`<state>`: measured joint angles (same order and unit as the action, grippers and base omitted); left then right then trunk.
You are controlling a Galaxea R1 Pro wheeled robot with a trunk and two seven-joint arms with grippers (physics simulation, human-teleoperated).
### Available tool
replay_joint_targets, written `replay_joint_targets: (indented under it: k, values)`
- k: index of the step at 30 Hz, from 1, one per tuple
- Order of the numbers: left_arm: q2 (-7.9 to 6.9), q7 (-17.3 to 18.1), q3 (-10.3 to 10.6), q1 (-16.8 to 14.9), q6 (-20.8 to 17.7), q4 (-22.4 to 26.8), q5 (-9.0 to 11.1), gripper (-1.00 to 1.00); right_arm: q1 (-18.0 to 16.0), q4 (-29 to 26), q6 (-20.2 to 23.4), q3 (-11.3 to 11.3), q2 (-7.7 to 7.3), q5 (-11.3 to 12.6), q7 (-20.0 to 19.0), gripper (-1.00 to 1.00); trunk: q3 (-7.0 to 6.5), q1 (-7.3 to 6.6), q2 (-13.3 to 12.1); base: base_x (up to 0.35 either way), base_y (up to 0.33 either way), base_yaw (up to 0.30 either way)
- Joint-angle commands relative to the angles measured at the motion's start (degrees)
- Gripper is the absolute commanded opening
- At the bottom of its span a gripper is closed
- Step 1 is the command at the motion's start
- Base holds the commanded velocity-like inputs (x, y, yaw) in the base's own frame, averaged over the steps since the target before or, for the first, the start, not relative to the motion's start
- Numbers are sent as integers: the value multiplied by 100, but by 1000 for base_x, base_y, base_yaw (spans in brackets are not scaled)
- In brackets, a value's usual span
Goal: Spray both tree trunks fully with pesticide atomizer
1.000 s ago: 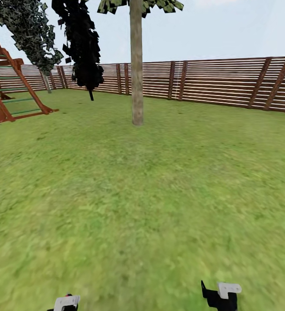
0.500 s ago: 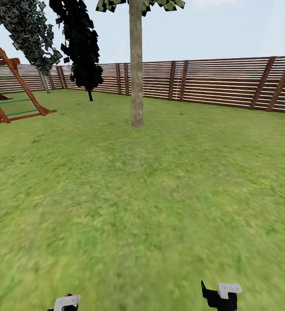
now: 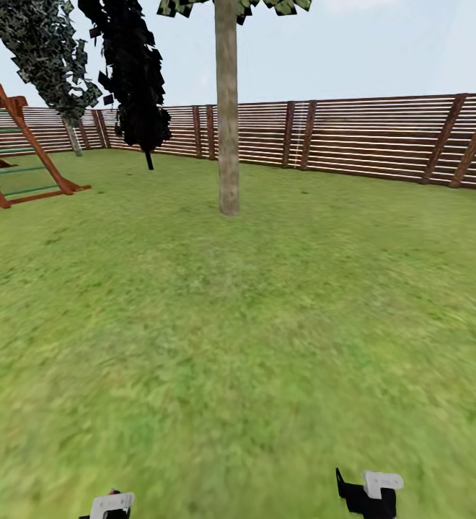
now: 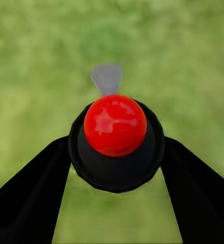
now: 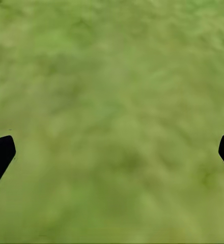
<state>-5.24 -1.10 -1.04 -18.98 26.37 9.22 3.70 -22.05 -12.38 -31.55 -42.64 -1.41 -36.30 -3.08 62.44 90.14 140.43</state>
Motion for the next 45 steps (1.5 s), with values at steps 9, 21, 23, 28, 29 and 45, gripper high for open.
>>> replay_joint_targets:
  k: [9,21,23,28,29,45]
  values:
    - [-2,4,0,0,0,1,-1,-100,1,-1,0,-4,0,0,0,100,0,0,0,339,0,0]
    - [-1,4,-1,0,0,1,-1,-100,2,-1,-9,-7,-6,0,0,100,0,0,0,339,0,0]
    - [1,4,-2,0,0,1,-1,-100,2,-1,-9,-7,-8,0,0,100,0,0,0,339,0,0]
    - [-3,4,-1,0,0,1,-1,-100,6,-1,-2,-7,-9,0,-1,100,0,0,0,339,0,0]
    - [-1,4,-2,0,1,1,-1,-100,7,-1,-1,-7,-9,0,0,100,0,0,0,339,0,0]
    - [-3,4,-2,0,0,1,-1,-100,16,-1,0,-7,-9,0,0,100,0,0,0,339,0,0]
